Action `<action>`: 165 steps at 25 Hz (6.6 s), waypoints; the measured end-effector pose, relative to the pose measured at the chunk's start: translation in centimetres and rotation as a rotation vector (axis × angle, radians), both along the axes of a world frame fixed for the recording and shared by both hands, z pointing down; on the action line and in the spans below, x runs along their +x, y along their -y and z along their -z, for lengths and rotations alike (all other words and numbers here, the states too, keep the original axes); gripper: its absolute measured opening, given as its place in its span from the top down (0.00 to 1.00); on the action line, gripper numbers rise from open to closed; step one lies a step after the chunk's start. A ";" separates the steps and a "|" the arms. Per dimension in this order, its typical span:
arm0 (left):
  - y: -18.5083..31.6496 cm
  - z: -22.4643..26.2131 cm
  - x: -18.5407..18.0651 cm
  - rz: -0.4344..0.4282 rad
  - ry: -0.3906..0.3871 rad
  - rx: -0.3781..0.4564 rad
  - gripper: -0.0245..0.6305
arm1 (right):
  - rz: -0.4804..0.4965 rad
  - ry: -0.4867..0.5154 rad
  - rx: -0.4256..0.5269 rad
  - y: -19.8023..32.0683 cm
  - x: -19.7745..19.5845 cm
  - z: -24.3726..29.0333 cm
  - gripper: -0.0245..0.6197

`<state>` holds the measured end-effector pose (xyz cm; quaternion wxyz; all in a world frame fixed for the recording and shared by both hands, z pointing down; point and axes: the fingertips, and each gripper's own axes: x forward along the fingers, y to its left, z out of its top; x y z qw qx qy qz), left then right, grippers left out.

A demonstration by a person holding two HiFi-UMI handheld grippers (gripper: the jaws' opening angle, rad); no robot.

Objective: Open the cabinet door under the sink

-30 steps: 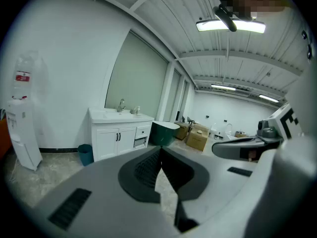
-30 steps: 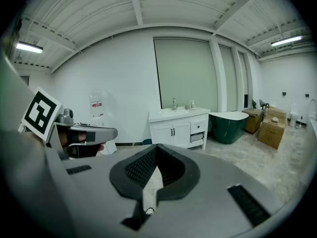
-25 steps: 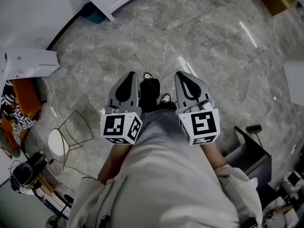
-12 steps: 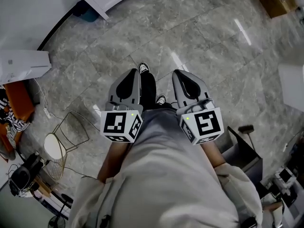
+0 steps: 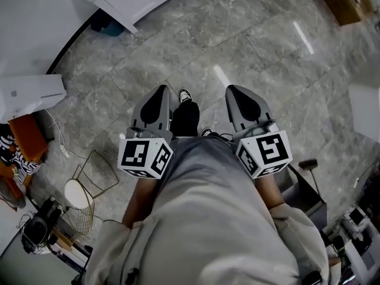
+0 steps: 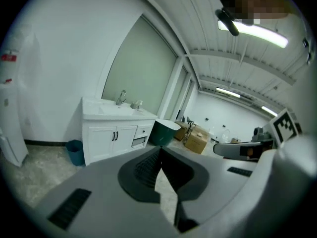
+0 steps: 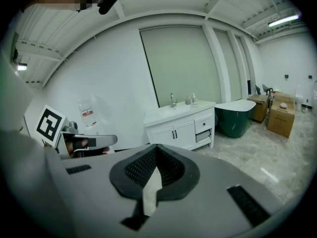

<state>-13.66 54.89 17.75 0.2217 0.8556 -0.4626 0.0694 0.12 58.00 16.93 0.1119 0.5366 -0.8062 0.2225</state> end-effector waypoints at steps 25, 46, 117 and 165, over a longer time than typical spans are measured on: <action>12.6 1.6 -6.9 -0.003 -0.008 0.081 0.96 | 0.054 -0.061 -0.015 13.5 -5.8 1.5 0.95; 24.0 0.0 -3.5 0.066 0.043 0.056 0.96 | -0.018 -0.142 -0.025 27.1 0.8 -0.6 0.95; 49.9 -9.6 -0.5 0.496 0.064 -0.126 0.96 | 0.454 -0.077 -0.039 60.4 -3.3 -13.4 0.95; 52.4 -22.2 -4.1 0.422 0.001 -0.351 0.96 | 0.375 -0.128 -0.211 69.0 -11.5 -32.7 0.95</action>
